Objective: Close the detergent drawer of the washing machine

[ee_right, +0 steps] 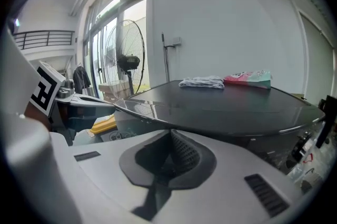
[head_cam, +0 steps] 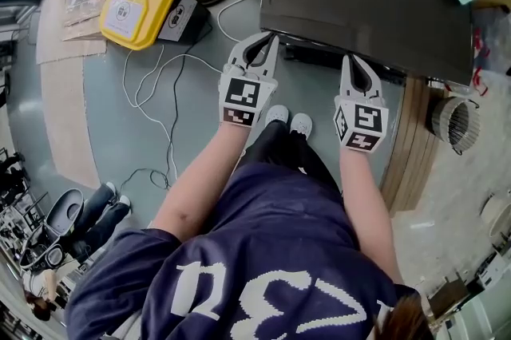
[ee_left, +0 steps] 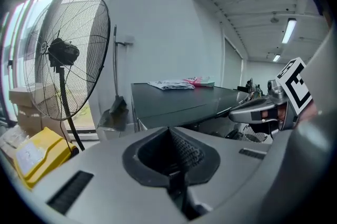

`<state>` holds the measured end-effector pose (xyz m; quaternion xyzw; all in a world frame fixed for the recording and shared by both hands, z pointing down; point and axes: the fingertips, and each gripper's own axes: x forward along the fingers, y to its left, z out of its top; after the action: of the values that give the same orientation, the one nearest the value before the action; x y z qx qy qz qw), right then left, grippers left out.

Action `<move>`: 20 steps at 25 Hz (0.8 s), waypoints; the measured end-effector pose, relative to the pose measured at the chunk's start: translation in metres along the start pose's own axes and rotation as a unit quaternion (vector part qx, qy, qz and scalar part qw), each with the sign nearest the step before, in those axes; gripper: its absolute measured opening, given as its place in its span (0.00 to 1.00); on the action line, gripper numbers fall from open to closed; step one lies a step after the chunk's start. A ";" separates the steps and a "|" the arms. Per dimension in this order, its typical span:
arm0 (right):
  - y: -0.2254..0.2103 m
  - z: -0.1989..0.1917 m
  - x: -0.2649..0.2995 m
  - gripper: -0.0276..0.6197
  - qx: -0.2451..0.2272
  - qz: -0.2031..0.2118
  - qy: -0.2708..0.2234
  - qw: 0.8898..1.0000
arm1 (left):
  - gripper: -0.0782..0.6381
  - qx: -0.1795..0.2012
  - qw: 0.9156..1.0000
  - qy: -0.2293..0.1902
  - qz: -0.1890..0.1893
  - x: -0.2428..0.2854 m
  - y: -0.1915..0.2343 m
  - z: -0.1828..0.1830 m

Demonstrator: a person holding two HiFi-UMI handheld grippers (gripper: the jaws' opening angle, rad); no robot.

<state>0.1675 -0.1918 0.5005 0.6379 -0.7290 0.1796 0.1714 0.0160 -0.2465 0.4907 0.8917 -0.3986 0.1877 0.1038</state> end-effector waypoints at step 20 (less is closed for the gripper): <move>0.005 0.026 -0.030 0.07 -0.005 0.033 -0.035 0.999 | 0.14 0.018 1.000 -0.001 0.013 -0.018 -0.007 0.019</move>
<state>0.1661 -0.1782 0.4634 0.6187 -0.7559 0.1592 0.1428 0.0157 -0.2363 0.4654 0.8883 -0.4067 0.1956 0.0849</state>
